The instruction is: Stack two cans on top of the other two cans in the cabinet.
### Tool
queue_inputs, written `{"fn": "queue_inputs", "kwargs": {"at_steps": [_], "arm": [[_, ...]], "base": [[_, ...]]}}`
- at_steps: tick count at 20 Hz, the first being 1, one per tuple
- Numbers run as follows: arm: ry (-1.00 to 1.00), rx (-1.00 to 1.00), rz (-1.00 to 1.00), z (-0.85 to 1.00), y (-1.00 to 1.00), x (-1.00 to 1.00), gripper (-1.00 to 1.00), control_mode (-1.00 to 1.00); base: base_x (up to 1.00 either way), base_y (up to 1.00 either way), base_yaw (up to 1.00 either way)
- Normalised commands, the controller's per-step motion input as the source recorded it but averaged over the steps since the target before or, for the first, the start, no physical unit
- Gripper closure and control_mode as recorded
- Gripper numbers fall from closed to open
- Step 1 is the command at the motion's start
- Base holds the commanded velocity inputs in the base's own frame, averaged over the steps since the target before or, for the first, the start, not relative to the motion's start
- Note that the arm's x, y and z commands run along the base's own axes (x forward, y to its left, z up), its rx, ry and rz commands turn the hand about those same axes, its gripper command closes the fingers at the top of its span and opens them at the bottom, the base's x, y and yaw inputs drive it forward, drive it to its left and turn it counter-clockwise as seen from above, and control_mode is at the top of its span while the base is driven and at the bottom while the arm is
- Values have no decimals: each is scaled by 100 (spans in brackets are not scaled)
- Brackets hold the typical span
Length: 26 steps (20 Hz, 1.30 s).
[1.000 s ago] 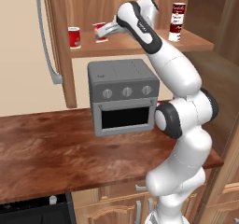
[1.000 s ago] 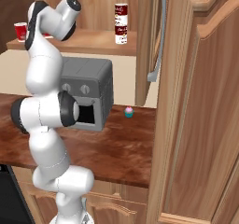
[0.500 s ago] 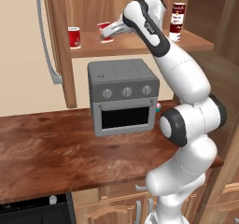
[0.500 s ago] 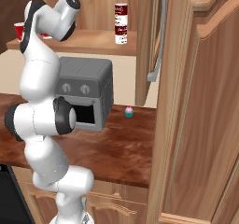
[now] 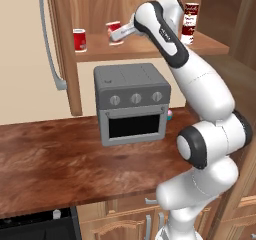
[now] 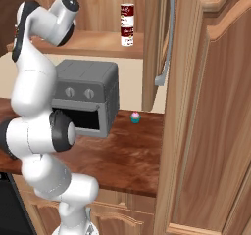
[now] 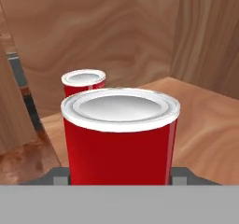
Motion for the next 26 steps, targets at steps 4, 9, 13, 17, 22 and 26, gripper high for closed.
{"fn": "queue_inputs", "kwargs": {"at_steps": [4,9,13,17,22,26], "arm": [[-19,1,0,27,0,-8,100,-100],[-4,3,0,26,1,-4,100,-100],[4,10,0,36,6,-1,100,-100],[7,10,7,30,10,4,100,-100],[0,1,7,9,28,0,100,-100],[0,0,5,8,34,0,100,-100]], "base": [[0,0,0],[0,0,0],[0,0,0],[0,0,0],[0,0,0],[0,0,0]]}}
